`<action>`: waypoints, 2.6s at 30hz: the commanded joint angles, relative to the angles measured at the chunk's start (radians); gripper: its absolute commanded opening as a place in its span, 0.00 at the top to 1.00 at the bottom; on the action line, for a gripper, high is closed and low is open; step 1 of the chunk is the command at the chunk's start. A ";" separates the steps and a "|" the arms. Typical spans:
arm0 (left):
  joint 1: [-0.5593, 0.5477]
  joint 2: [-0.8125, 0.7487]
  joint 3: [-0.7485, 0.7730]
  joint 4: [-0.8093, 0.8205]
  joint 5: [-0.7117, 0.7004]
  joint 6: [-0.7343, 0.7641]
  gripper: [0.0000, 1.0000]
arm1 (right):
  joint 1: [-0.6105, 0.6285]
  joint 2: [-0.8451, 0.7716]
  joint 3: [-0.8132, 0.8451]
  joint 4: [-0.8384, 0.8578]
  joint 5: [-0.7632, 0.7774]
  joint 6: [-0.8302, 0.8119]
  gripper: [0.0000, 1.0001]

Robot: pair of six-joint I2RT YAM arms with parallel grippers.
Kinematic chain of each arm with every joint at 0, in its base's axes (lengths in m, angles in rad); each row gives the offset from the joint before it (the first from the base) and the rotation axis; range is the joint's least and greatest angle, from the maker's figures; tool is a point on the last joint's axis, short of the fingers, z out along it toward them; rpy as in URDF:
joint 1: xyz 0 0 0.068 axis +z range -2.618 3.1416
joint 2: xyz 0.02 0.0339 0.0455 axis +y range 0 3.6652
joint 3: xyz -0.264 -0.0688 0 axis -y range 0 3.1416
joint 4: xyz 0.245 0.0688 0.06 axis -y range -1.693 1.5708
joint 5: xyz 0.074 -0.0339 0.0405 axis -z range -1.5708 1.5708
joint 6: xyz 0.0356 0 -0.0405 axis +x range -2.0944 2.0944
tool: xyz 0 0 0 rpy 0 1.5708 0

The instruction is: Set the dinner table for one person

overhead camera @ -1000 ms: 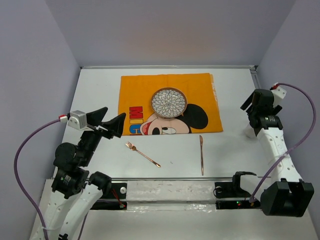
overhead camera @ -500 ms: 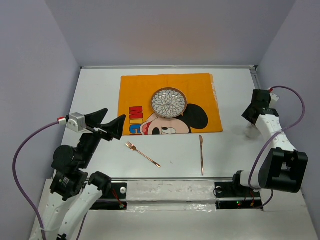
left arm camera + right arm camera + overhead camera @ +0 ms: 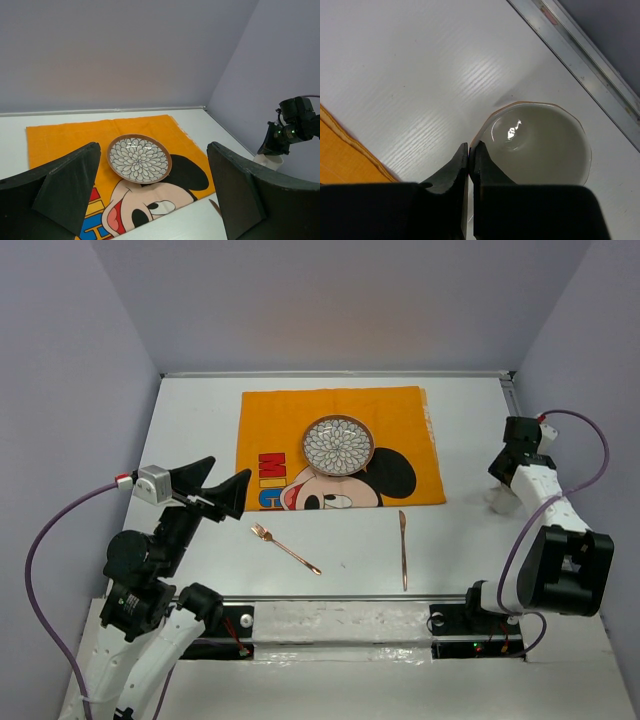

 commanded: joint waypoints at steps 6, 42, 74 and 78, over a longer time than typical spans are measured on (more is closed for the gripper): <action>0.016 0.022 0.010 0.037 -0.007 0.020 0.01 | 0.076 -0.089 0.177 0.088 -0.090 -0.079 1.00; 0.118 0.165 0.001 0.042 0.005 0.028 0.01 | 0.397 1.022 1.482 -0.077 -0.228 -0.567 1.00; 0.165 0.143 -0.004 0.045 -0.010 0.019 0.01 | 0.813 0.278 0.453 0.294 -0.281 -0.297 0.18; 0.169 0.157 -0.003 0.043 -0.010 0.016 0.01 | 1.042 0.198 0.252 0.354 -0.266 -0.232 0.26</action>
